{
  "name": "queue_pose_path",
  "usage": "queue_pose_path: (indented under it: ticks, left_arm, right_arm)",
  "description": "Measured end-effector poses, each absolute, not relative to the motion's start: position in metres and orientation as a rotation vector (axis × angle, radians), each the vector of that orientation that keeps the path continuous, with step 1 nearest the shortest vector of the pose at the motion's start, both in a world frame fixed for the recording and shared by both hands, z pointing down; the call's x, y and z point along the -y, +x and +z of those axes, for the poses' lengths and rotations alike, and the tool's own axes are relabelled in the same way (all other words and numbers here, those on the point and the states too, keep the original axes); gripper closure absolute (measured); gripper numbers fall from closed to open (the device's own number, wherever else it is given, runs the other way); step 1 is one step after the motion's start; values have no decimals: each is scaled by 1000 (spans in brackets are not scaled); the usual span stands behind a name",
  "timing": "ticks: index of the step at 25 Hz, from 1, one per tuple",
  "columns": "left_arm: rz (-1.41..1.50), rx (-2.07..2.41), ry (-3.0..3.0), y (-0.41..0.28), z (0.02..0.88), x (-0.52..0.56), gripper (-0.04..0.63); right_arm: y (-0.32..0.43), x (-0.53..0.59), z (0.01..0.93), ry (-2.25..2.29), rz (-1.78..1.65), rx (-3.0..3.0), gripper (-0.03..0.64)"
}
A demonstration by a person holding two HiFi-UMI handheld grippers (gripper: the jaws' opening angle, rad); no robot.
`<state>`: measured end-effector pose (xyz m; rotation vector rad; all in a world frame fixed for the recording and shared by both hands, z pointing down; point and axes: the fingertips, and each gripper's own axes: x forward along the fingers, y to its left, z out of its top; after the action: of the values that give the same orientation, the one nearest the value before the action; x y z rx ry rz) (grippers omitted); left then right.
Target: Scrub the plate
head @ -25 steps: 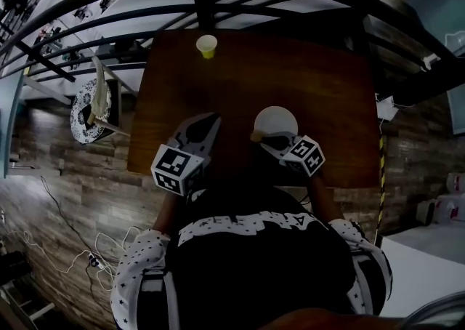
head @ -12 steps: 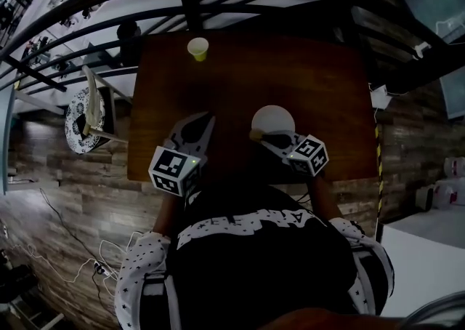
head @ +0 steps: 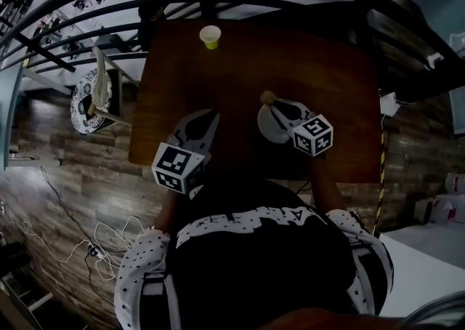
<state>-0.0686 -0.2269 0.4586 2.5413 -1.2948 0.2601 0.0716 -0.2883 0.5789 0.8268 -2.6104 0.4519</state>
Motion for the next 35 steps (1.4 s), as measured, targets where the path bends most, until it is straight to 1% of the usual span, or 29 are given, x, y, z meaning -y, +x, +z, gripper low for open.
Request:
queue_pose_path:
  ticks: [6, 12, 19, 35]
  left_arm:
    - [236, 1360, 2533, -75, 450, 223, 581]
    - [260, 1396, 2481, -82, 457, 208, 581]
    - [257, 1420, 2442, -90, 464, 200, 581]
    - [289, 1387, 2457, -79, 466, 199, 581]
  right_arm:
    - [65, 295, 600, 749, 442, 2530, 568]
    - [66, 300, 616, 758, 350, 2459, 568]
    - [55, 294, 630, 715, 377, 2431, 568]
    - [34, 257, 626, 556, 397, 2475, 568]
